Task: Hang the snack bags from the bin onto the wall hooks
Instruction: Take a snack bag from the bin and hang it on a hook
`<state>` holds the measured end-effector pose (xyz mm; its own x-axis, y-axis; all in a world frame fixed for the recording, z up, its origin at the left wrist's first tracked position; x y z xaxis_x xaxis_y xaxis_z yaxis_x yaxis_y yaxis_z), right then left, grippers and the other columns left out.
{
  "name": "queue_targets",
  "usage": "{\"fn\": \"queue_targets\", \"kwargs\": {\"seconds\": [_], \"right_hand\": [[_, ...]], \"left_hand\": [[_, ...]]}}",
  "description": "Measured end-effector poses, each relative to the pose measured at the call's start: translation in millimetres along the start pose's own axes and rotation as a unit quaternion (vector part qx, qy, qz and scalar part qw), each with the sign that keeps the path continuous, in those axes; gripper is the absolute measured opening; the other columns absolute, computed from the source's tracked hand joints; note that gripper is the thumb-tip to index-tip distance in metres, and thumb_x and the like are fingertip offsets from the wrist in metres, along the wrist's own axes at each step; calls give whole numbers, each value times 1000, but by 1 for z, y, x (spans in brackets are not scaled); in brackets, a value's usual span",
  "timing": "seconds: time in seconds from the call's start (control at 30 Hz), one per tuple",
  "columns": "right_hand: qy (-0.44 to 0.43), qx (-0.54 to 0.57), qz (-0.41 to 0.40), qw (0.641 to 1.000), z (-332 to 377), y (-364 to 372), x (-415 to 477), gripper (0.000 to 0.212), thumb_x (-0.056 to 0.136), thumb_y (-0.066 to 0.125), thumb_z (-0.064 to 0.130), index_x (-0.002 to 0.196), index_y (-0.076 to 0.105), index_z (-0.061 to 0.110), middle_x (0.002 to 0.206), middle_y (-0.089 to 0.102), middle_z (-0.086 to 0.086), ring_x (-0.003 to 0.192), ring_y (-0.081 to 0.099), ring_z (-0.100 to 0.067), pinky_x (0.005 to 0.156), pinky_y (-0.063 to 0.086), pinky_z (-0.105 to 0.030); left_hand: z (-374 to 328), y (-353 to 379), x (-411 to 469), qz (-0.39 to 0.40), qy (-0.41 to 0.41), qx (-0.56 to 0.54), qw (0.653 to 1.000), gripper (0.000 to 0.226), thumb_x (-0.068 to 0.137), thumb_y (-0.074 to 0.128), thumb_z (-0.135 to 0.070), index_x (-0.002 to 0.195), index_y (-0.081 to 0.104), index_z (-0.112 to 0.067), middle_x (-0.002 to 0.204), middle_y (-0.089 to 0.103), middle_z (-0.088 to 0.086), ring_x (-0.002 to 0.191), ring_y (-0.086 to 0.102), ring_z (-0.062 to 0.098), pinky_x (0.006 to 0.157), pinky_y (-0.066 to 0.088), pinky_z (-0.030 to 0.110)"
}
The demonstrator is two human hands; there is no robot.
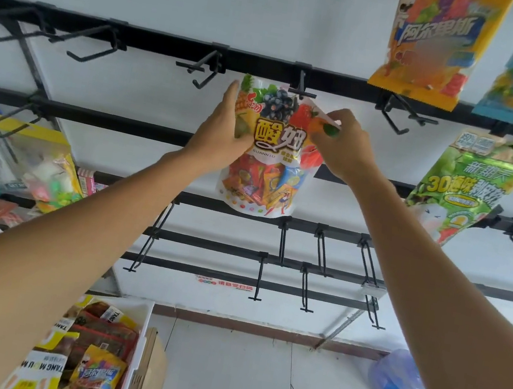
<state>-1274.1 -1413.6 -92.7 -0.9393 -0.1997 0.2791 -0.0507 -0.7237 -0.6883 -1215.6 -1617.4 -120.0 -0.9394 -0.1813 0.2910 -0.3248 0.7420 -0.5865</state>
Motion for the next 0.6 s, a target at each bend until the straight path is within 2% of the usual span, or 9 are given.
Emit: {"fn": "queue_targets", "kwargs": {"seconds": [0.07,0.13,0.2,0.27,0.37,0.47,0.6], "right_hand": [[38,11,8,999,-9,1,-12,51,94,54,25,140,36,11,114,56,-4,87,56,-22,54,44,-21],[96,38,7,995,-23,0,-26,61,93,54,23,145,26,7,124,57,-11,98,60,-28,71,54,-32],[127,14,31,991,-30,2,-45,54,96,52,27,140,32,4,123,56,-13,109,57,-32,82,49,-36],[98,-74,117,985,-24,18,-70,38,98,49,29,129,48,6,117,59,-10,112,54,-31,84,46,-32],[42,-176,223,958,-6,46,-108,53,98,50,38,143,41,12,145,46,-13,131,44,-32,105,37,-38],[-31,-195,240,951,25,67,-124,52,97,51,40,143,41,19,143,47,-9,130,44,-31,103,38,-37],[-103,-209,230,945,68,91,-136,50,93,52,44,138,47,23,140,50,-5,128,46,-29,104,42,-41]], "left_hand": [[2,1,-10,11,-22,27,999,84,93,63,-24,154,5,-21,151,35,8,133,42,19,97,40,31],[4,1,-21,17,-41,64,997,77,94,62,-29,153,14,-17,152,32,12,134,40,24,91,35,29],[5,4,-32,41,-46,109,992,64,94,60,-29,149,29,-16,149,36,11,134,41,27,91,34,29],[7,12,-44,101,-43,142,984,50,93,58,-29,140,45,-19,145,46,6,131,46,25,93,39,31],[8,19,-68,176,-45,200,963,37,93,55,-32,130,57,-26,139,53,0,127,50,23,102,43,37],[8,8,-89,183,-47,274,943,38,92,53,-35,130,56,-31,142,49,6,129,45,27,105,41,44],[20,-22,-126,181,-65,306,932,38,94,53,-34,132,54,-28,142,50,3,126,48,26,105,42,43]]}}
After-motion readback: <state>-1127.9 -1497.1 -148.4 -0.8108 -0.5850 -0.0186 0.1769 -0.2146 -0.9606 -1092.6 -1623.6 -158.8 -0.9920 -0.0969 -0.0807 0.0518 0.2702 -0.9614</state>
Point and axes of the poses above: each hand's wrist, its own x-axis towards the middle knuckle, its own y-axis out of the palm, z = x × y, the point moved 10 cm from there along x, towards the middle knuckle
